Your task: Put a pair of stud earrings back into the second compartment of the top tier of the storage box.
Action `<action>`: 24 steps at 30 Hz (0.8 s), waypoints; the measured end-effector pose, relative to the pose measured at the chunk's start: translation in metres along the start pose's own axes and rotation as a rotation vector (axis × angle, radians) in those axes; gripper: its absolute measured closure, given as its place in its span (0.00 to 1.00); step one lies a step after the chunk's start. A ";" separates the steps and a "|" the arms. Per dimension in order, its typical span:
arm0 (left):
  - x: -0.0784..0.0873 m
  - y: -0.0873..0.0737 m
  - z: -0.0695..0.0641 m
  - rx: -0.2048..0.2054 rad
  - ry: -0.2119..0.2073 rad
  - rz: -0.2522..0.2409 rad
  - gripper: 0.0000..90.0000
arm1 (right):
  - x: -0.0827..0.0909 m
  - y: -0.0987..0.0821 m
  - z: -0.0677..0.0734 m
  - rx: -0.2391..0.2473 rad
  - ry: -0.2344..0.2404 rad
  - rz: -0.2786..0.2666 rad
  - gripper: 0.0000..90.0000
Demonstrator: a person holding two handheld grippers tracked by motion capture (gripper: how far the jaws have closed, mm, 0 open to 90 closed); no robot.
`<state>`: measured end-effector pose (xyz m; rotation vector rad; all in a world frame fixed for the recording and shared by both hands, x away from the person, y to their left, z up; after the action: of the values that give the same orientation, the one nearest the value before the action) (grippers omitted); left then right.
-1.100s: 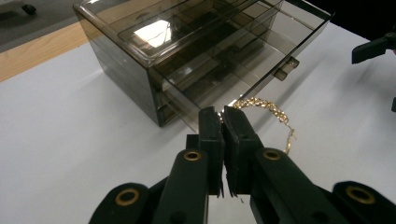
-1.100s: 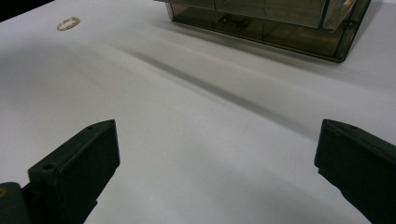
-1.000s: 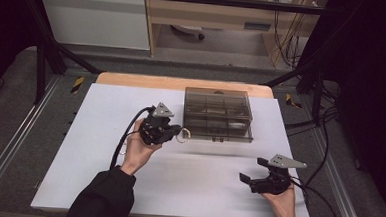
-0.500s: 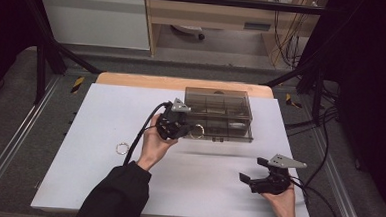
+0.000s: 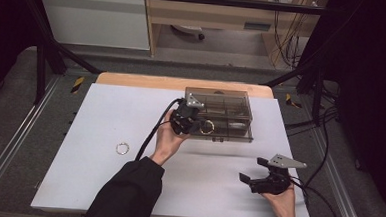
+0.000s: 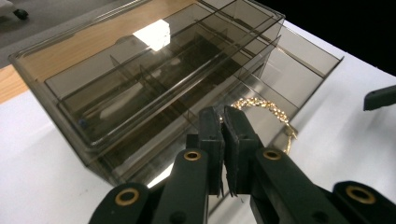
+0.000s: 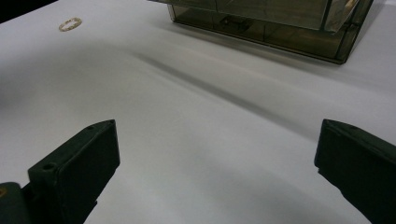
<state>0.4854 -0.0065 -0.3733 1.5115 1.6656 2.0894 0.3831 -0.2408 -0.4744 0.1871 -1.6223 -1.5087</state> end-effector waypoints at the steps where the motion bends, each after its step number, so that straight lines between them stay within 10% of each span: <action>1: -0.002 0.001 0.000 0.002 0.001 0.001 0.95 | 0.000 0.000 0.000 -0.001 0.000 0.000 0.01; 24: -0.048 0.000 -0.006 0.011 0.006 0.047 0.95 | 0.000 0.000 0.000 -0.004 0.001 0.001 0.01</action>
<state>0.5057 -0.0388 -0.4030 1.5633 1.6624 2.1135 0.3829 -0.2406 -0.4746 0.1846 -1.6185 -1.5101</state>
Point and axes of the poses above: each handheld gripper's, and its own axes: x roughly backward along the jaws, y roughly out of its top, z roughly to its left, the point moved 6 cm from there along -x, roughly forward along the jaws, and after that the axes turned 3 degrees about x, right-handed, at the moved point
